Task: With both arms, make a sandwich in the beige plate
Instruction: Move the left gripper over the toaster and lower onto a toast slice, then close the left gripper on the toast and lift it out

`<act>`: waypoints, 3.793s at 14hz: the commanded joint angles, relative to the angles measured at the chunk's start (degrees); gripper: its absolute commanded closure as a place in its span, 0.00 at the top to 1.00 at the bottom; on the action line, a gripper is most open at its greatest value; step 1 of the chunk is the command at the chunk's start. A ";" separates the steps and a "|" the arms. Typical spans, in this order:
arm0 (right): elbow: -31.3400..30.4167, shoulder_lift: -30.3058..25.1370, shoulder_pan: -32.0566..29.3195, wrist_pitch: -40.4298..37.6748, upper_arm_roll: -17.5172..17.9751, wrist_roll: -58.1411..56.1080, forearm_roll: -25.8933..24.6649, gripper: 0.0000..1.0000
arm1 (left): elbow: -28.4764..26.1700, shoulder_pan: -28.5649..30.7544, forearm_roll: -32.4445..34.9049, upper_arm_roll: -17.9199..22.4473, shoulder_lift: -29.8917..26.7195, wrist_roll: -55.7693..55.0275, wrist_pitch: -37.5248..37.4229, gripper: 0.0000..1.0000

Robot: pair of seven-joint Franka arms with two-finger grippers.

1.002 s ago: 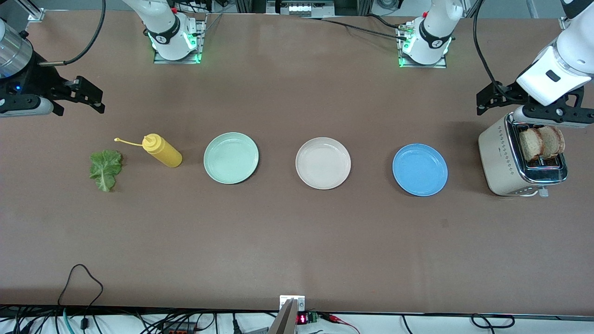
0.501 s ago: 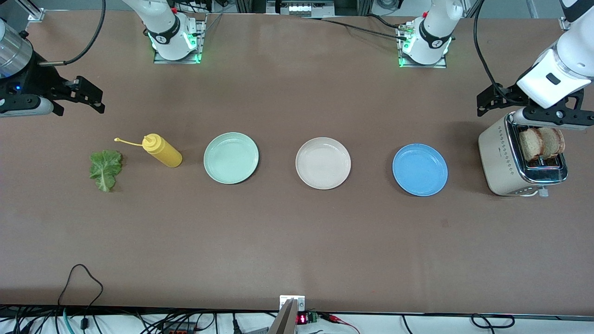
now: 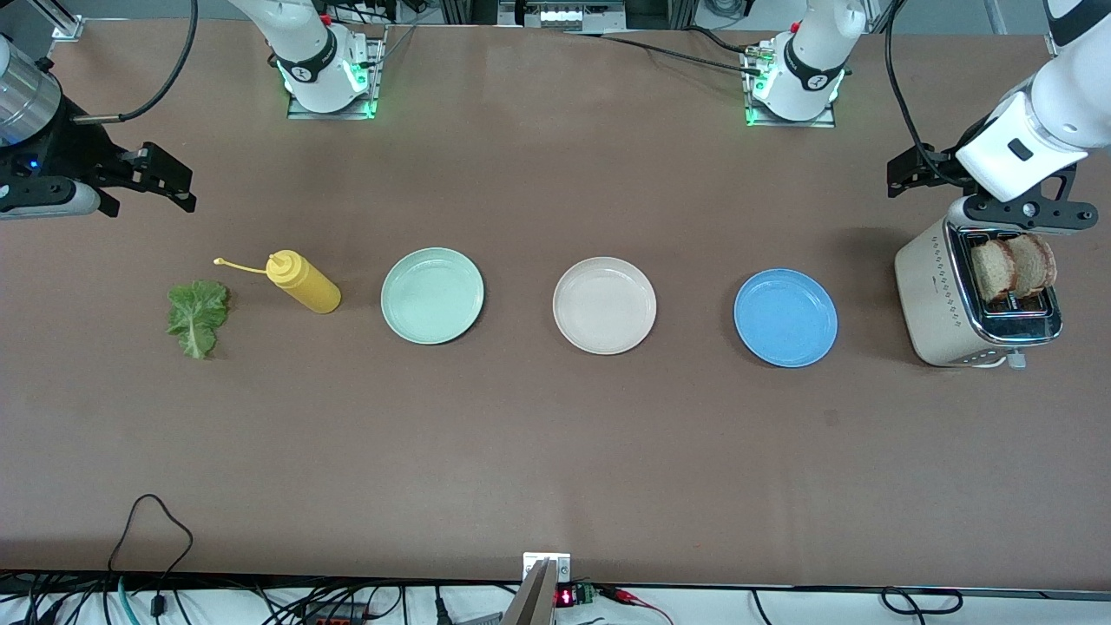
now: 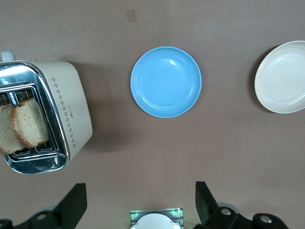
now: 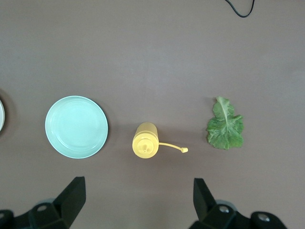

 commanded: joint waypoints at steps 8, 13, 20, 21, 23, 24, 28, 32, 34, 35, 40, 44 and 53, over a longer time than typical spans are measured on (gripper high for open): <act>0.06 -0.22 -0.06 0.21 -0.01 -0.90 0.92 1.00 | 10.65 3.72 4.37 0.17 6.88 0.59 -3.88 1.00; 0.06 -0.31 -0.06 0.30 -0.01 -0.90 0.92 1.00 | 7.77 10.39 5.17 0.26 6.88 6.12 -5.03 1.00; 0.06 -0.22 -0.14 0.39 0.07 -0.98 0.92 1.00 | -9.01 18.83 8.16 -0.09 6.00 15.62 15.16 0.99; 0.06 -0.22 -0.06 0.30 -0.01 -0.90 0.92 1.00 | -10.60 19.10 8.16 -0.09 5.91 15.62 17.63 0.99; 0.06 -0.22 -0.14 0.39 0.07 -0.98 0.92 1.00 | -13.50 19.45 8.16 -0.09 5.91 15.71 22.64 0.99; 0.06 -0.22 -0.06 0.30 -0.01 -0.90 0.92 1.00 | -14.99 20.67 8.16 -0.09 5.91 16.41 24.58 0.99; 0.06 -0.22 -0.06 0.30 -0.01 -0.90 0.92 1.00 | -21.06 24.64 7.90 -0.35 5.83 20.11 32.41 0.98; 0.06 -0.22 -0.14 0.30 -0.01 -0.98 0.92 1.00 | -22.74 25.17 7.81 -0.27 5.91 21.24 32.78 0.68; 0.06 -0.31 -0.06 0.30 -0.01 -0.98 0.92 1.00 | -23.71 26.66 7.81 -0.35 6.17 22.30 33.21 0.49; 0.06 -0.22 -0.14 0.30 -0.01 -0.98 0.92 1.00 | -23.62 26.66 7.81 -0.36 6.26 22.30 33.38 0.42; 0.06 -0.22 -0.14 0.30 0.07 -0.90 0.92 1.00 | -23.10 26.22 7.81 -0.71 6.35 21.25 33.30 0.01; 0.06 -0.22 -0.14 0.30 -0.01 -0.98 0.92 1.00 | -22.66 26.22 7.90 -1.23 5.83 21.77 32.69 0.01; 0.14 -0.31 -0.14 0.21 -0.01 -0.98 0.92 1.00 | 0.53 26.22 7.90 -6.40 5.47 21.95 -1.22 0.01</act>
